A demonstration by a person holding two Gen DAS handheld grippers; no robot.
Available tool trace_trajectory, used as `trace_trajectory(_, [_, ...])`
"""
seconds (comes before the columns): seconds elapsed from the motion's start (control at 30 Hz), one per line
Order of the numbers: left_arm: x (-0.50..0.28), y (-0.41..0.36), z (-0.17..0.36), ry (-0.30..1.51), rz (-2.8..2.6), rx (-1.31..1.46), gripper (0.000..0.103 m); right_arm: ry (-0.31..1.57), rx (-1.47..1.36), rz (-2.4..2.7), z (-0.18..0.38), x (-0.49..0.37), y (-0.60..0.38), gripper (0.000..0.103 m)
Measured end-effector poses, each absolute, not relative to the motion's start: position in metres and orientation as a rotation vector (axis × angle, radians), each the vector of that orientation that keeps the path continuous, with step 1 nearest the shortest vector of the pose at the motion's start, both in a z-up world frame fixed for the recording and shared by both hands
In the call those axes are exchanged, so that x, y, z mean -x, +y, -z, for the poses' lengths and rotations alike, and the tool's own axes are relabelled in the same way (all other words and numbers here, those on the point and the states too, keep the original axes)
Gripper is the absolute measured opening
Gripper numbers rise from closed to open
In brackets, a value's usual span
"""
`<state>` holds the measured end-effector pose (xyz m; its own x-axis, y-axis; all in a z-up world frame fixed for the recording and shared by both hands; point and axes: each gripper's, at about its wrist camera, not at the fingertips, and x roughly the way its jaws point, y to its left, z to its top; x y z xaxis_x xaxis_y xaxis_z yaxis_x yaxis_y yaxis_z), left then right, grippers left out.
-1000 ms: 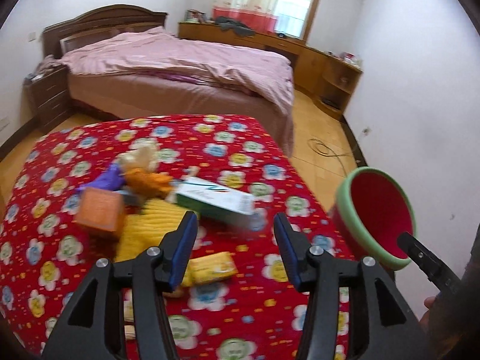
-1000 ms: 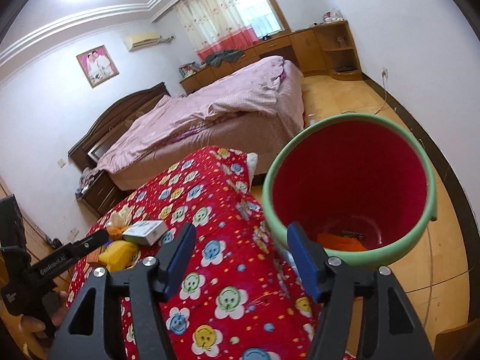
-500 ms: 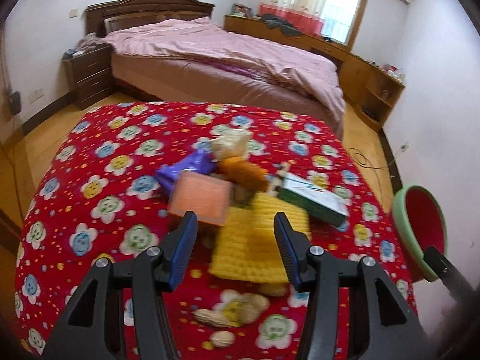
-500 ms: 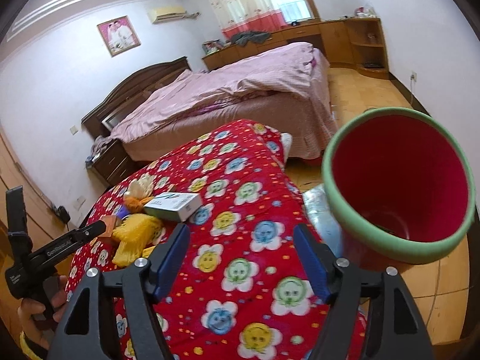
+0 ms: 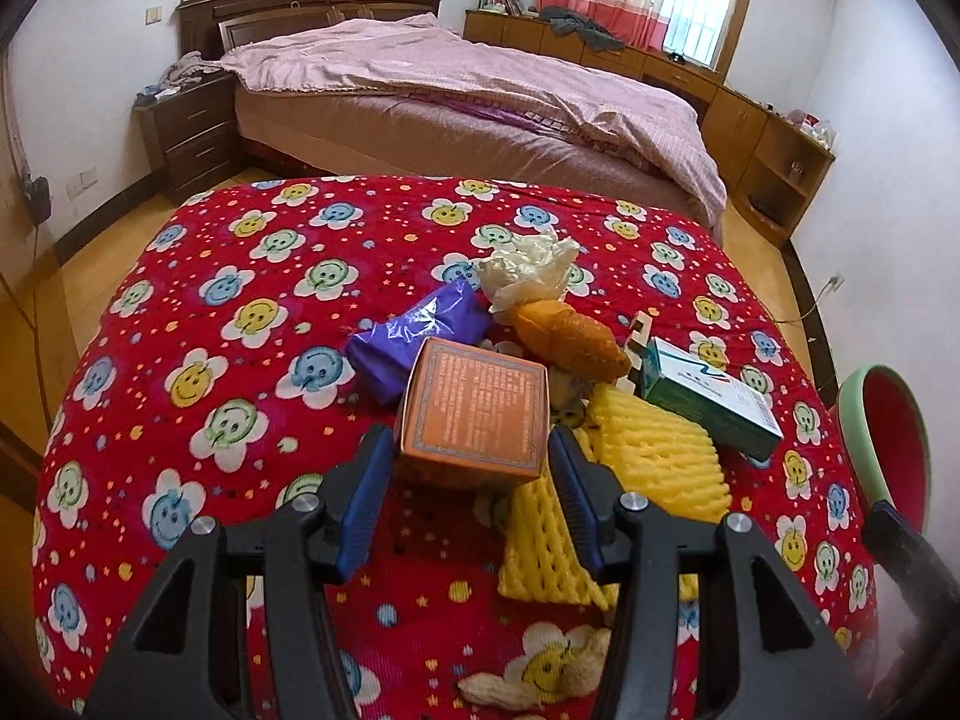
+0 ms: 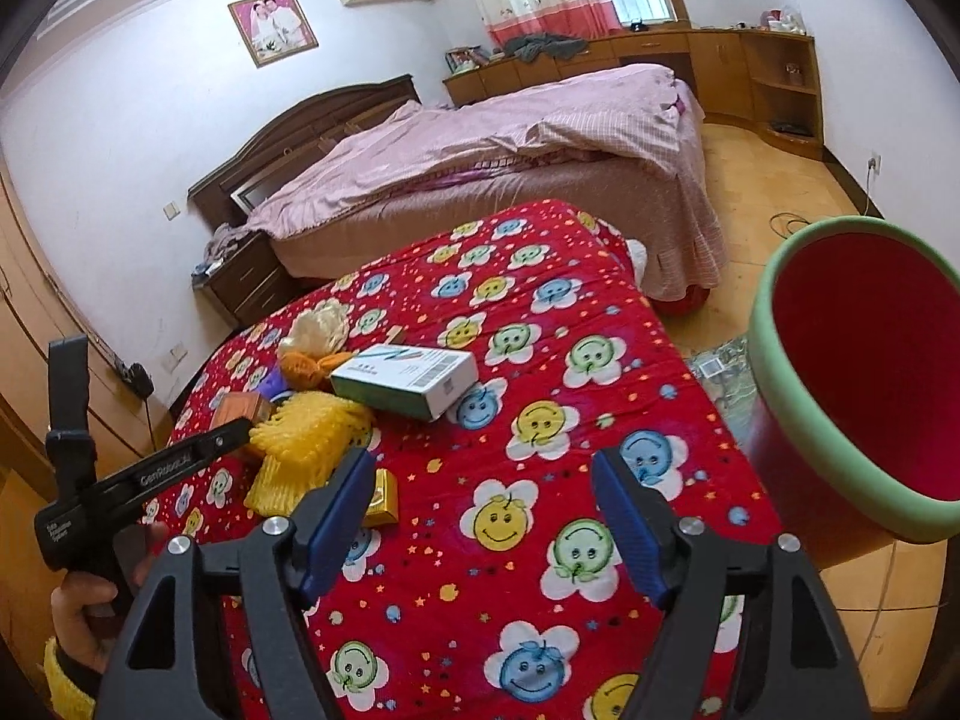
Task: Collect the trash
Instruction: 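Grasp the orange cardboard box with the left gripper while the right grasps the yellow foam net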
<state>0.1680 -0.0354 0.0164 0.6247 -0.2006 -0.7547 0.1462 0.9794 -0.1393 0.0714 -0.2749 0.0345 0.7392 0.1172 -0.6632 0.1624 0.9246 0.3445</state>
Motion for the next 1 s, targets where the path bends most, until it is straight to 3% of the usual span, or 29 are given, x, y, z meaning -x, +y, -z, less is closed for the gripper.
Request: trace_trajectory(1.0, [-0.130,0.029,-0.032,0.798,0.154,0.191,0.052,0.826,-0.275,-0.167,-0.033,-0.120,-0.199,0.083])
